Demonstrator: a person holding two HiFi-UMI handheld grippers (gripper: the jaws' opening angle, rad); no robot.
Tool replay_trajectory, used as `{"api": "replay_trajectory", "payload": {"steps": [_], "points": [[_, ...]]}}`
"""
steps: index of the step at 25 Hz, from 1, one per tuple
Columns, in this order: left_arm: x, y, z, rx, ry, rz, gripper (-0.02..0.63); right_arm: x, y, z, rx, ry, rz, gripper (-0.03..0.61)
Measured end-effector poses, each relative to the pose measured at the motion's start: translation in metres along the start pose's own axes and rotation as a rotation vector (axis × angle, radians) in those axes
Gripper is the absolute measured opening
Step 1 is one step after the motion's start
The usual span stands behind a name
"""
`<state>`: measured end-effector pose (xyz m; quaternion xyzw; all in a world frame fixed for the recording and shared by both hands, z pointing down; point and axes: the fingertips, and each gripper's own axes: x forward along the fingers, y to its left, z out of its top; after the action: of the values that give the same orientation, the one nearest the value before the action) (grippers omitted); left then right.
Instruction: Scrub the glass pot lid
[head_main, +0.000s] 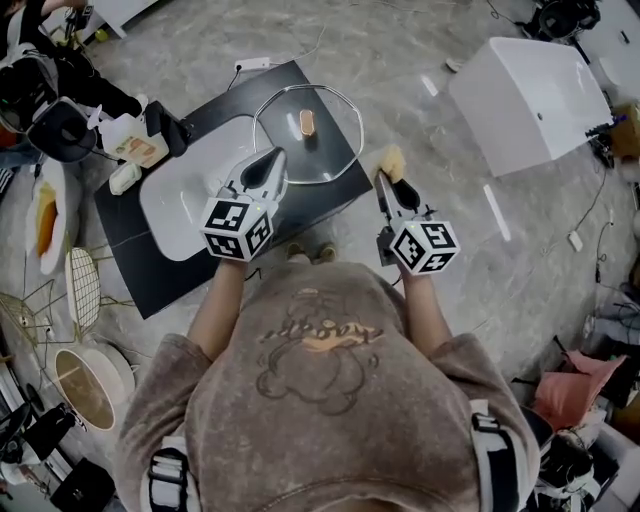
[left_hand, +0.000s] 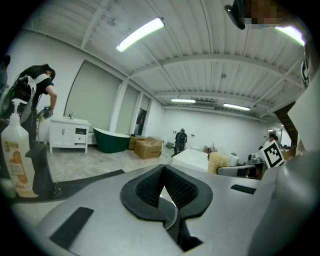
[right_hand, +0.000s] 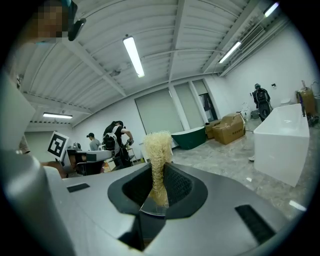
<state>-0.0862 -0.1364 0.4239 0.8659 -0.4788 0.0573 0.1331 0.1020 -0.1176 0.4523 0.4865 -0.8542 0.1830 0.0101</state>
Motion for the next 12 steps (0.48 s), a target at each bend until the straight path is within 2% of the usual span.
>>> {"api": "replay_trajectory", "payload": {"steps": [6, 12], "points": [[0.019, 0.007, 0.006, 0.006, -0.023, -0.035, 0.027, 0.013, -0.004, 0.002, 0.009, -0.016, -0.023, 0.057], [0.042, 0.015, 0.0, -0.006, 0.004, -0.042, 0.199, 0.022, -0.014, 0.001, 0.017, -0.01, -0.04, 0.057]]}}
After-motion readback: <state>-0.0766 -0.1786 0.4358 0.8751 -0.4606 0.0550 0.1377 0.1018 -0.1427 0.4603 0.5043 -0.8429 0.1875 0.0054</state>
